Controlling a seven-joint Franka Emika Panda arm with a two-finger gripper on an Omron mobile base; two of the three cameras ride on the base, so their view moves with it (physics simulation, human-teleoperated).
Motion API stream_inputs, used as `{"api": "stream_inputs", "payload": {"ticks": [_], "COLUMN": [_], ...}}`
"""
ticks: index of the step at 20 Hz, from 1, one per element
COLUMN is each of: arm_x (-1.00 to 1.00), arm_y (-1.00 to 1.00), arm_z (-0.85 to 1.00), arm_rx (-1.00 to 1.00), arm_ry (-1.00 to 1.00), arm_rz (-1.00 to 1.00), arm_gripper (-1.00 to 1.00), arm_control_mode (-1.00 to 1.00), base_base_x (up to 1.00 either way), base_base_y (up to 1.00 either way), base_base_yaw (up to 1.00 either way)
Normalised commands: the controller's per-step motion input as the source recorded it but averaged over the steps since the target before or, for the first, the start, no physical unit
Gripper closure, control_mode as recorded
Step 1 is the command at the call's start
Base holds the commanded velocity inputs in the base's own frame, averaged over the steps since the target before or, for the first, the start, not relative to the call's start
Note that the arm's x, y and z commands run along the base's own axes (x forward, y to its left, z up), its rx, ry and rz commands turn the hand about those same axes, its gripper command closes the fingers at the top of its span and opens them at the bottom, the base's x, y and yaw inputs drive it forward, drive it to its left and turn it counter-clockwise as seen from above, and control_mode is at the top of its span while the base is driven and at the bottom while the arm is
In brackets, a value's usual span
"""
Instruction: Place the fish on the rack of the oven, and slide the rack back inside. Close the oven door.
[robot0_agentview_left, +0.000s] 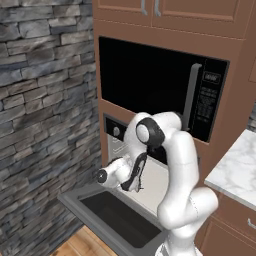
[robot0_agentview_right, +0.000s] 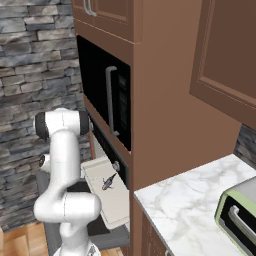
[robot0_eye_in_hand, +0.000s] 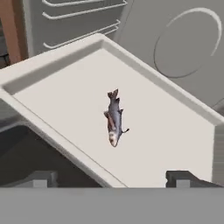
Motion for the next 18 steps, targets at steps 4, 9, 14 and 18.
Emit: {"api": "stream_inputs", "payload": {"ticks": [4,9,14,18], "arm_x": [-0.39,-0.06,0.04,0.05], "arm_y": [0.98,0.62,0.09,-0.14], "arm_z": [-0.01,-0.31,-0.43,-0.19], "arm_rx": [-0.46,-0.39,-0.32,-0.24], "arm_ry": [-0.34,-0.05,0.09,0.27], "arm_rz": [-0.2,-0.17,-0.13,-0.1], "arm_gripper": [-1.0,-1.0,-1.0,-1.0], "arm_control_mode": [-1.0,-1.0,-1.0,-1.0], "base_base_x": [0.0,0.0,0.0,0.0], "base_base_y": [0.0,0.0,0.0,0.0], "base_base_yaw": [0.0,0.0,0.0,0.0]}}
